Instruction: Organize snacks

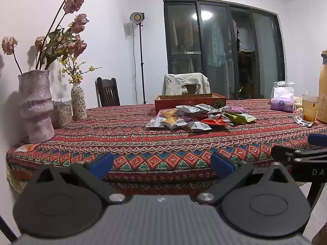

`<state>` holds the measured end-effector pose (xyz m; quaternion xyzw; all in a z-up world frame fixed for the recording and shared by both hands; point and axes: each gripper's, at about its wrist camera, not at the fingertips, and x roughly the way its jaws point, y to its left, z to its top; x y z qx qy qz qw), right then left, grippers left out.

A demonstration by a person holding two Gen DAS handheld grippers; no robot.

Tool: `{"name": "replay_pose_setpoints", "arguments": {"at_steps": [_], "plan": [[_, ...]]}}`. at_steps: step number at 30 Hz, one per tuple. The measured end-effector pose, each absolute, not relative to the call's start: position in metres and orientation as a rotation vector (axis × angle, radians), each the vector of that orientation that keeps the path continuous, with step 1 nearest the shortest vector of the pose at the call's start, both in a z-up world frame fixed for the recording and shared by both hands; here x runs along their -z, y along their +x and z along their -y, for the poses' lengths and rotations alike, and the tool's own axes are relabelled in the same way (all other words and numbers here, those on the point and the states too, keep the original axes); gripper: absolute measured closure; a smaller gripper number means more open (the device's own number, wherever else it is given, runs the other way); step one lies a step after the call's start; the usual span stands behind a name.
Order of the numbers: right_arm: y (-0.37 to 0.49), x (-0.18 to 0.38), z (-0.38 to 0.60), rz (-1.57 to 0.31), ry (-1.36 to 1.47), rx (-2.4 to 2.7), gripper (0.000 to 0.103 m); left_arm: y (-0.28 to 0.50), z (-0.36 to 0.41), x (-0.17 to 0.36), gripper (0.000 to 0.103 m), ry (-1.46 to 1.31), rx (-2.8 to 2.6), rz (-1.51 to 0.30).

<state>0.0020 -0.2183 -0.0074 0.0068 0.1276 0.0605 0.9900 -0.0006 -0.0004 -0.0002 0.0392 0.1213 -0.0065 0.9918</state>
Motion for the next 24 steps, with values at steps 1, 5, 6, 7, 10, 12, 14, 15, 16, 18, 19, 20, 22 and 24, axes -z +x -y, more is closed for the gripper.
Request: {"name": "replay_pose_setpoints", "arguments": {"at_steps": [1, 5, 6, 7, 10, 12, 14, 15, 16, 18, 19, 20, 22, 24], "plan": [[0.002, 0.007, 0.218, -0.260, 0.015, -0.121, 0.000, 0.001, 0.000, 0.000, 0.000, 0.078, 0.013, -0.250], [0.001, 0.007, 0.217, -0.255, 0.013, -0.122, 0.000, 0.000, -0.005, 0.000, 0.000, 0.072, 0.013, -0.251], [0.002, 0.007, 0.218, -0.257, 0.016, -0.121, 0.000, 0.001, -0.007, 0.001, 0.000, 0.074, 0.015, -0.252], [0.002, 0.007, 0.218, -0.255, 0.014, -0.120, 0.000, 0.001, -0.008, 0.001, 0.000, 0.075, 0.017, -0.253], [0.003, 0.007, 0.218, -0.251, 0.016, -0.120, 0.000, 0.000, -0.014, 0.000, 0.000, 0.075, 0.020, -0.251], [0.004, 0.011, 0.220, -0.256, 0.018, -0.121, 0.000, 0.002, -0.009, 0.000, 0.000, 0.084, 0.012, -0.256], [0.003, 0.009, 0.219, -0.259, 0.020, -0.121, 0.000, 0.002, -0.006, 0.000, 0.000, 0.085, 0.006, -0.256], [0.003, 0.009, 0.219, -0.260, 0.021, -0.122, 0.000, 0.001, -0.005, 0.000, 0.000, 0.086, 0.006, -0.255], [0.003, 0.008, 0.219, -0.259, 0.021, -0.122, 0.000, 0.001, -0.005, 0.001, 0.000, 0.086, 0.007, -0.254], [0.003, 0.008, 0.219, -0.257, 0.019, -0.121, 0.000, 0.001, -0.004, 0.001, 0.000, 0.088, 0.009, -0.255], [0.003, 0.008, 0.219, -0.256, 0.018, -0.121, 0.000, 0.001, -0.003, 0.001, 0.000, 0.091, 0.012, -0.255], [0.003, 0.008, 0.219, -0.256, 0.019, -0.121, 0.000, 0.001, -0.002, 0.001, 0.000, 0.092, 0.013, -0.255], [0.002, 0.008, 0.218, -0.256, 0.019, -0.121, 0.000, 0.001, -0.001, 0.001, 0.000, 0.094, 0.014, -0.254], [0.002, 0.008, 0.219, -0.256, 0.019, -0.122, 0.000, 0.001, -0.001, 0.000, 0.000, 0.092, 0.014, -0.253]]}}
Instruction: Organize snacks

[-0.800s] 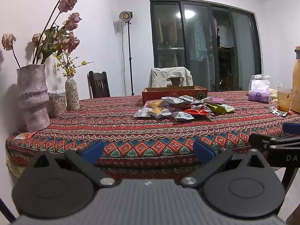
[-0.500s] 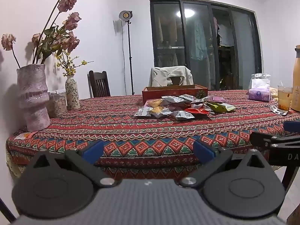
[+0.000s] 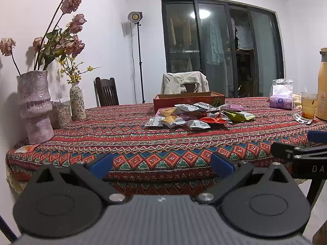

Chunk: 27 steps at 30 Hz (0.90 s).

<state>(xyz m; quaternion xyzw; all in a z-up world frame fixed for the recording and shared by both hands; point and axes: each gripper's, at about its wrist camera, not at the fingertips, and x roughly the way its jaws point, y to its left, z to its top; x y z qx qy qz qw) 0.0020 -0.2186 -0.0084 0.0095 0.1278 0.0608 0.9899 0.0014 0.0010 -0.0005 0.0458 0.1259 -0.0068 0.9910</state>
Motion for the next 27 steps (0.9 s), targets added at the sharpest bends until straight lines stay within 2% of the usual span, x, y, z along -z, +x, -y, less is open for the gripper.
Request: {"name": "replay_pose_setpoints", "arguments": {"at_steps": [27], "plan": [[0.0040, 0.0084, 0.2156, -0.270, 0.022, -0.125, 0.000, 0.0025, 0.0004, 0.0009, 0.000, 0.090, 0.018, -0.264]]}}
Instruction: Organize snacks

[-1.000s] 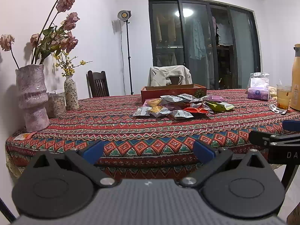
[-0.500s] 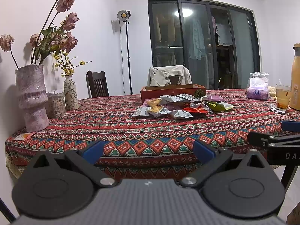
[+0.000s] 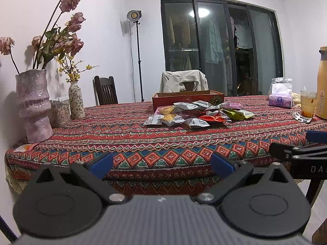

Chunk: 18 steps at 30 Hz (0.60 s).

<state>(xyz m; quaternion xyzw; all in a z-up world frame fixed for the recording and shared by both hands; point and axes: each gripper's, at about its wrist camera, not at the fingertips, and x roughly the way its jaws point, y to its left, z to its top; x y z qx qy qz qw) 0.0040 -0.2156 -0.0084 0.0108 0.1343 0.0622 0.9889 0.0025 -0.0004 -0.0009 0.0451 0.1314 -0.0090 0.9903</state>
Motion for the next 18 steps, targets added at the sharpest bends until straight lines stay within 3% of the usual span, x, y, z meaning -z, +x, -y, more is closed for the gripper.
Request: {"name": "replay_pose_setpoints", "arguments": {"at_steps": [18], "plan": [[0.0050, 0.0094, 0.2140, -0.272, 0.019, -0.124, 0.000, 0.0014, 0.0005, -0.0001, 0.000, 0.090, 0.017, -0.256]]}}
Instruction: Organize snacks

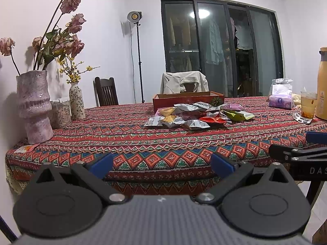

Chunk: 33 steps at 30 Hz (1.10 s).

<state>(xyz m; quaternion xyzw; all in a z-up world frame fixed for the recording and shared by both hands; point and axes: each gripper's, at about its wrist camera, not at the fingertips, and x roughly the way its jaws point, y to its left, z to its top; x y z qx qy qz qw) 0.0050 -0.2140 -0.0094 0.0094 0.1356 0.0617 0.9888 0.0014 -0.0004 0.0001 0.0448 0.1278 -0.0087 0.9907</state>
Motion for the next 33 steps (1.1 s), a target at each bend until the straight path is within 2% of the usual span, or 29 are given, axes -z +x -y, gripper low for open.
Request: {"name": "replay_pose_setpoints", "arguments": {"at_steps": [20, 33], "plan": [[0.007, 0.010, 0.214, -0.277, 0.012, -0.127, 0.000, 0.006, -0.002, -0.001, 0.000, 0.082, 0.021, -0.270], [0.048, -0.009, 0.229, -0.243, 0.015, -0.115, 0.000, 0.065, 0.002, -0.017, 0.000, 0.055, 0.027, -0.308]]}}
